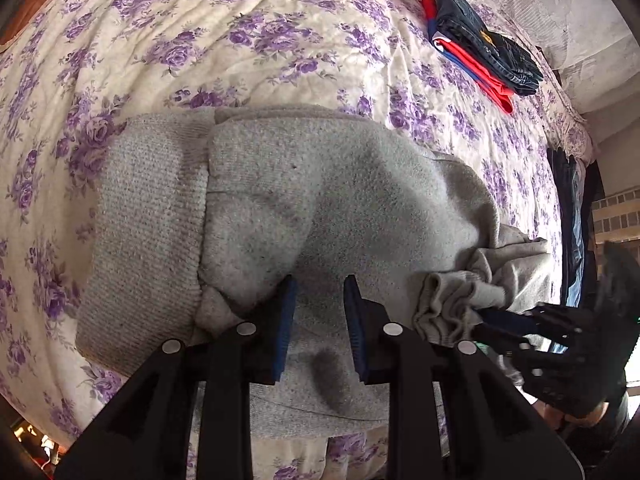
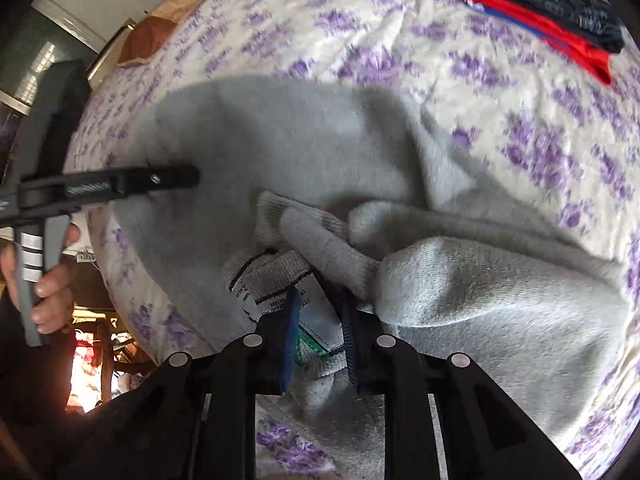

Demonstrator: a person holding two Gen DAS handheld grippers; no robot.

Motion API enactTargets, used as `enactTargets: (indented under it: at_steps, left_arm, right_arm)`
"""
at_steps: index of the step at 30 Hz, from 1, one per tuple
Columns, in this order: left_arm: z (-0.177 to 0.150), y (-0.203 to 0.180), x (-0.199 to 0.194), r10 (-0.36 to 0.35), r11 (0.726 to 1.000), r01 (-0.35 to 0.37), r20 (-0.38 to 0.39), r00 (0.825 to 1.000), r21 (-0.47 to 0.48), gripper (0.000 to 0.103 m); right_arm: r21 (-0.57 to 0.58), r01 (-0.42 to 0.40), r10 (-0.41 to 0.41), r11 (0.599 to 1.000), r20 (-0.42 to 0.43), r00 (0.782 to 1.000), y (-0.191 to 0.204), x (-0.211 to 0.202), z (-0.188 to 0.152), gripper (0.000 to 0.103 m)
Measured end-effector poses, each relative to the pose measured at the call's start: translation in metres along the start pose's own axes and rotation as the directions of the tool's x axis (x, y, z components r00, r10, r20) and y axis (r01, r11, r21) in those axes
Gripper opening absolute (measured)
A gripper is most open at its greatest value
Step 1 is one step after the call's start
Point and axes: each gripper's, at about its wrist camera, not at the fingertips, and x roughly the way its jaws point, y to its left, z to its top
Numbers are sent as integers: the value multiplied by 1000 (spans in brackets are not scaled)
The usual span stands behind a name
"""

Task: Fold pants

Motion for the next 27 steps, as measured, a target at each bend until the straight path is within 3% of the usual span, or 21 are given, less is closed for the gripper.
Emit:
enactTargets:
  at_steps: [4,9,11,13,14,17,20,24,27]
  left_arm:
    - [0,1,1,-7,1000,7,-3,1000,-3,24]
    - [-3,-1,-24,-19,1000,19,20,1000,-21,26]
    - [-13,2,-55,-21,999,23,77,997,-27,42]
    - [-25,10,-86,-16,998,25,146,989,-55,87]
    - [-33,16,-100,-3,997,18,181,983,-76,93]
    - [-48,39,-116,-5,989,33,188,982,-147,94]
    - [-63,60,-101,-20,973,51,139,990,-224,94]
    - [-77,67,-67,-145,937,167,93,985,-306,93]
    - [-72,60,-39,-198,925,210,69,978,-316,93]
  right_arm:
    - [-39,45,-44,998,24,999,11,-1,-3,20]
    - [9,-9,9,1000,31,999,11,-33,2,24]
    - [0,-12,12,1000,95,995,13,-63,1,29]
    - [0,1,-1,1000,150,989,11,-90,-5,37]
    - [7,4,-5,1000,170,985,8,-101,-10,37]
    - [47,4,-13,999,195,981,-4,-122,-27,38]
    - [97,0,-19,995,190,982,-17,-129,-45,38]
    - [145,7,-35,989,191,981,-29,-132,-63,38]
    - [175,4,-41,985,209,977,-35,-138,-70,38]
